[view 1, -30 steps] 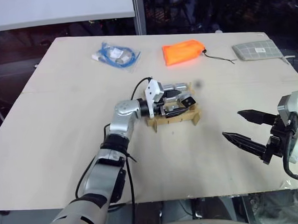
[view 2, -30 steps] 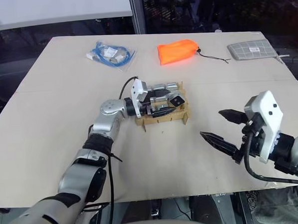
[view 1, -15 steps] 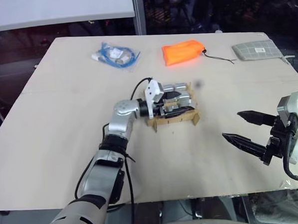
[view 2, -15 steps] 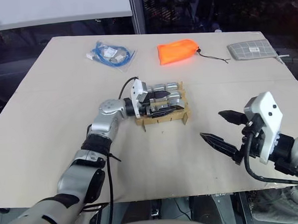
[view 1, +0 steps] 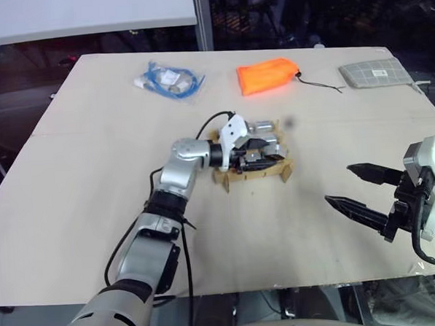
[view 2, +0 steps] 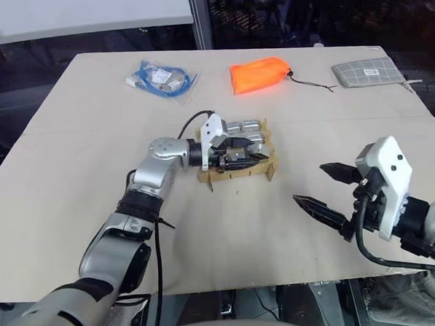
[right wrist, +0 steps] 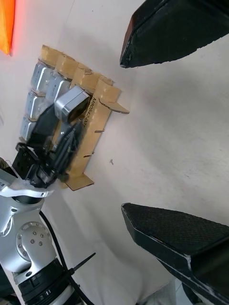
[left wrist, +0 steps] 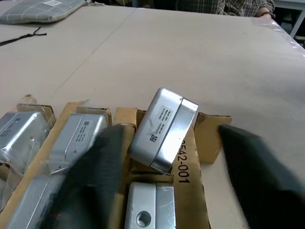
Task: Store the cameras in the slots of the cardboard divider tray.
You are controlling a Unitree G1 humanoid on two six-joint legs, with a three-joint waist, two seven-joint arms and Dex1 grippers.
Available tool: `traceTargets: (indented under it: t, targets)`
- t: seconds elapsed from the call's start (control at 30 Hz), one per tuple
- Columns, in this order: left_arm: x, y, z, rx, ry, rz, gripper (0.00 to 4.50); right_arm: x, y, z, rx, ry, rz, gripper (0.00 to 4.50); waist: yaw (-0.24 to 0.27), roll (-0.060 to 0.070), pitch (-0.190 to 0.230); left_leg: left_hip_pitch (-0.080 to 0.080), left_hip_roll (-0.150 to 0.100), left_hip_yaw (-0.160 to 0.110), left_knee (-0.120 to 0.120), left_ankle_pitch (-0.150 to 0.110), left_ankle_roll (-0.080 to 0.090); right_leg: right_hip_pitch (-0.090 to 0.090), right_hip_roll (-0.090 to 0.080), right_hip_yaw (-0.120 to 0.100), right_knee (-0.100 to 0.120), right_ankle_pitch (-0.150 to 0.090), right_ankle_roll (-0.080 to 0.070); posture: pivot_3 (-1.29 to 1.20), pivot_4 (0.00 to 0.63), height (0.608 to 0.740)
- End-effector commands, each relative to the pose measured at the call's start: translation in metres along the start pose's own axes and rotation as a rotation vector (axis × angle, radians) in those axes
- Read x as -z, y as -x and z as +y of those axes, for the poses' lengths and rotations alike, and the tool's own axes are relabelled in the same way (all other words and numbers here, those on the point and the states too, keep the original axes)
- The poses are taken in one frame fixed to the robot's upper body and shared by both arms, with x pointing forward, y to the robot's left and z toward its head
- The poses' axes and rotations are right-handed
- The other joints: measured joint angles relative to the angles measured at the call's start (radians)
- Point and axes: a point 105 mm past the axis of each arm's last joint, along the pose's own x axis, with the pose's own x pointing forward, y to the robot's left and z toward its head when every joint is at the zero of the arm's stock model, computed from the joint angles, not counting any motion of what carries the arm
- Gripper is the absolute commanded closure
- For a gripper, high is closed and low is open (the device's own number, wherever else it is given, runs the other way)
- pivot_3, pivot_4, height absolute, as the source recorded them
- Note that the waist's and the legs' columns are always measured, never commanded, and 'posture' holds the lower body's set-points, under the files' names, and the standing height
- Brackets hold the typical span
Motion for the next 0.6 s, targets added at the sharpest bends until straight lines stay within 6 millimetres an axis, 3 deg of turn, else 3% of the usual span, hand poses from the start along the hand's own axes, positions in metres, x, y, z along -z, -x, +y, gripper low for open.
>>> traceTargets:
  t: [0.03, 0.33, 0.6]
  targets:
    - [-0.012, 0.005, 0.007, -0.018, -0.03, 0.008, 3.68, -0.008, 0.002, 0.003, 0.0, 0.036, -0.034, 0.0, -0.001, 0.0, 0.0, 0.0, 0.0, 0.0, 0.0, 0.0, 0.0, 0.0, 0.0, 0.0, 0.0, 0.0, 0.0, 0.0, 0.15, 0.74]
    - [-0.041, 0.01, 0.013, 0.056, -0.101, 0.116, 3.79, -0.009, 0.0, 0.002, -0.006, 0.04, -0.037, 0.0, -0.001, -0.001, 0.002, -0.001, 0.0, 0.0, 0.0, 0.0, 0.0, -0.001, 0.001, 0.0, 0.0, 0.0, 0.0, 0.0, 0.15, 0.74]
    - [-0.037, 0.008, 0.017, 0.192, -0.179, 0.364, 3.79, -0.009, -0.001, 0.0, 0.0, 0.044, -0.041, 0.0, 0.0, -0.002, 0.002, -0.003, -0.001, 0.0, 0.0, 0.0, 0.0, -0.002, 0.001, 0.0, -0.001, 0.0, 0.001, 0.0, 0.15, 0.74]
